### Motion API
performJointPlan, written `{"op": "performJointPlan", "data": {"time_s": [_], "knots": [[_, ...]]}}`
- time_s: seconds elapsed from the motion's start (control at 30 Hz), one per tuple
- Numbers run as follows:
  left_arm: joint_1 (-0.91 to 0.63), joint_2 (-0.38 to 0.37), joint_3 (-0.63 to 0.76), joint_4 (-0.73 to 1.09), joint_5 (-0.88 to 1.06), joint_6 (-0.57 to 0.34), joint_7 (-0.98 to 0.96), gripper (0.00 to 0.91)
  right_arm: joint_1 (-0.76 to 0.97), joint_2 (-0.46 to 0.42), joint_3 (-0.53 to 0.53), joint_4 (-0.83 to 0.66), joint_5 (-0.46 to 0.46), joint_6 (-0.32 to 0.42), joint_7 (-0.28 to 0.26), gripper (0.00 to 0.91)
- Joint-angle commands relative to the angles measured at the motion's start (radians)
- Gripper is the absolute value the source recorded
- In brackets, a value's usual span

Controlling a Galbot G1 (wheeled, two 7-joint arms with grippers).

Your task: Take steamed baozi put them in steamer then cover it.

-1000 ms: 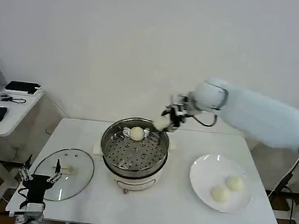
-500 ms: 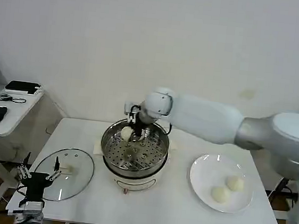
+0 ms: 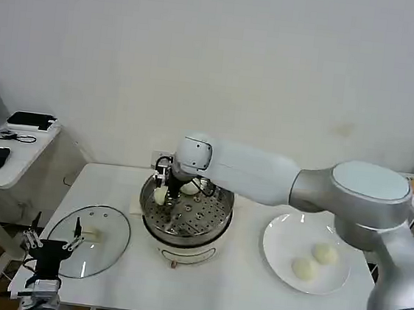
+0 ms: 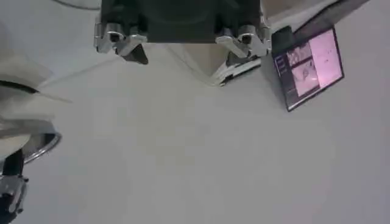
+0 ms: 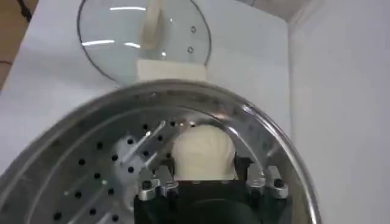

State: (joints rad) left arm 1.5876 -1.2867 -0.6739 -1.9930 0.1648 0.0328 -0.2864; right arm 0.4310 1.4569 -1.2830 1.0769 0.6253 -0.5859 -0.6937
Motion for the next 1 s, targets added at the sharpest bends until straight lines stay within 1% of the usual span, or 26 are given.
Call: {"op": "performJointPlan", "data": {"time_s": [0.03,0.07,0.1,0.33,0.43,0.5,0.67,0.8,0.83,0.87,0.93,1.0], "knots": [[0.003,-0.002,0.0,0.001,0.001,-0.003,-0.003,0.907,-0.017,0.031,-0.003,-0.023,-0.003,-0.02,-0.001,0.665],[0.003,-0.003,0.0,0.001,0.001,-0.004,-0.003,0.907,-0.017,0.029,-0.005,-0.023,-0.007,-0.019,-0.001,0.685],[0.003,-0.004,0.001,0.001,0.001,-0.004,-0.003,0.907,-0.018,0.029,-0.006,-0.023,-0.008,-0.017,-0.002,0.907],[0.005,-0.005,0.0,-0.002,0.002,-0.005,-0.004,0.907,-0.02,0.023,0.001,-0.016,-0.013,-0.003,0.008,0.907],[0.006,-0.005,-0.001,-0.003,0.002,-0.005,-0.005,0.907,0.002,-0.005,0.012,0.016,-0.01,0.007,0.009,0.907],[0.007,-0.006,-0.001,-0.003,0.003,-0.005,-0.005,0.907,0.029,-0.04,0.02,0.064,0.003,0.015,0.004,0.907],[0.013,-0.006,-0.002,-0.008,0.002,-0.005,-0.005,0.907,0.117,-0.183,0.011,0.216,-0.002,0.025,-0.003,0.907],[0.012,-0.005,0.008,-0.011,0.01,-0.003,0.001,0.907,0.179,-0.337,-0.025,0.303,-0.074,0.061,-0.038,0.907],[0.01,-0.007,0.015,-0.014,0.014,-0.001,0.003,0.907,0.191,-0.378,-0.027,0.332,-0.094,0.076,-0.055,0.907],[0.009,-0.01,0.017,-0.015,0.016,0.001,0.005,0.907,0.195,-0.398,-0.027,0.343,-0.109,0.085,-0.058,0.907],[0.006,-0.015,0.031,-0.018,0.024,0.003,0.008,0.907,0.205,-0.483,-0.024,0.383,-0.141,0.102,-0.082,0.907],[0.006,-0.018,0.042,-0.019,0.035,0.004,0.01,0.907,0.209,-0.555,-0.022,0.422,-0.194,0.138,-0.105,0.907]]}}
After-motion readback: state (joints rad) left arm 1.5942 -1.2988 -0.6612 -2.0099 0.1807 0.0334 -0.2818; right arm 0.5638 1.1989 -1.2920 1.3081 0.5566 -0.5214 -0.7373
